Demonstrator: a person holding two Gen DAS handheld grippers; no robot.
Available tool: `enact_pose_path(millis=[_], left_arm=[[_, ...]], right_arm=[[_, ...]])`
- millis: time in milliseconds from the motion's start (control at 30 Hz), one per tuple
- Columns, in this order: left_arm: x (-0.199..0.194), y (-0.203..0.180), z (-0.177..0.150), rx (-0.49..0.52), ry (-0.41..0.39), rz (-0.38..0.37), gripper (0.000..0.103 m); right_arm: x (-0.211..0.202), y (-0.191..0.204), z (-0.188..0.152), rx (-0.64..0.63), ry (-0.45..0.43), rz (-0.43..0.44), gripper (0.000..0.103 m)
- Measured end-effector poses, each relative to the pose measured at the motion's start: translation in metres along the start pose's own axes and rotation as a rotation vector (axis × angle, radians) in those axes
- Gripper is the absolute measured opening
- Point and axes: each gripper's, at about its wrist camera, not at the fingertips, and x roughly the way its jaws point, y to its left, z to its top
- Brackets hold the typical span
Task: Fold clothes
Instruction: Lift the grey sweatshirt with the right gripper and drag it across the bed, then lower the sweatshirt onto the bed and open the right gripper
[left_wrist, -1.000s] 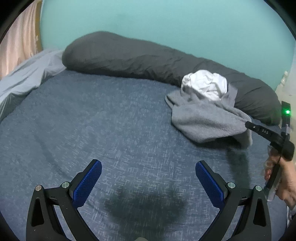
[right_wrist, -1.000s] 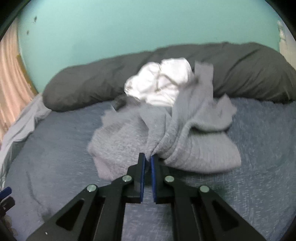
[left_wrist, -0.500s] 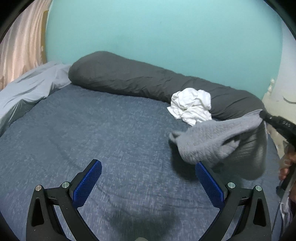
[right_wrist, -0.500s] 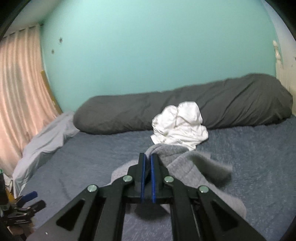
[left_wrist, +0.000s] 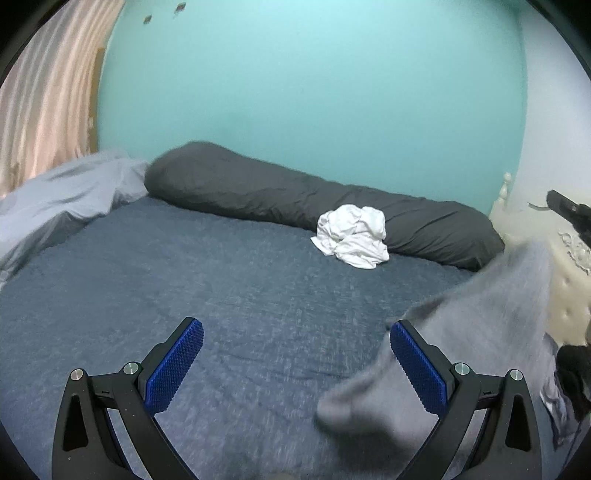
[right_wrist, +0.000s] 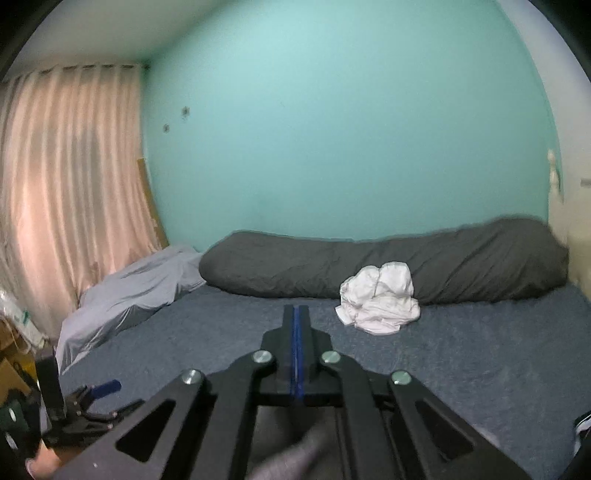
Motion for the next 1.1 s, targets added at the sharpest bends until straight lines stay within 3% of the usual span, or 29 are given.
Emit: enact_pose_path(millis=[67,200,500,633,733,1100], left_arm=[[-0.02,0.003,-0.007,-0.002,0.003,0.007,0.103],[-0.052,0.01,-0.025,-0.006,0.018,0.012,0.103],[-0.073,0.02,-0.062,0.0,0.067,0.016,0.103],[-0.059,0.017,-0.074,0.011,0.089,0.008,0.103],[-0.043,0.015,-0.086,0.009,0.121,-0.005,0.103],[0.026,0.002,-0.122,0.052,0.242,-0.05,0.103]], right_arm=[[-0.028,0.01,-0.01,-0.01,0.028,-0.01,0.0],[-0.048,0.016,-0.059,0.012,0.178,-0.05,0.0],[-0.047,0.004,-0.162,0.118,0.434,-0.099,0.003],[-0.04,-0.005,-0.192,0.134,0.496,-0.121,0.038],[-0.034,-0.011,-0.212,0.139,0.531,-0.12,0.047],[-0.001,-0.012,-0.258,0.048,0.603,-0.064,0.048]])
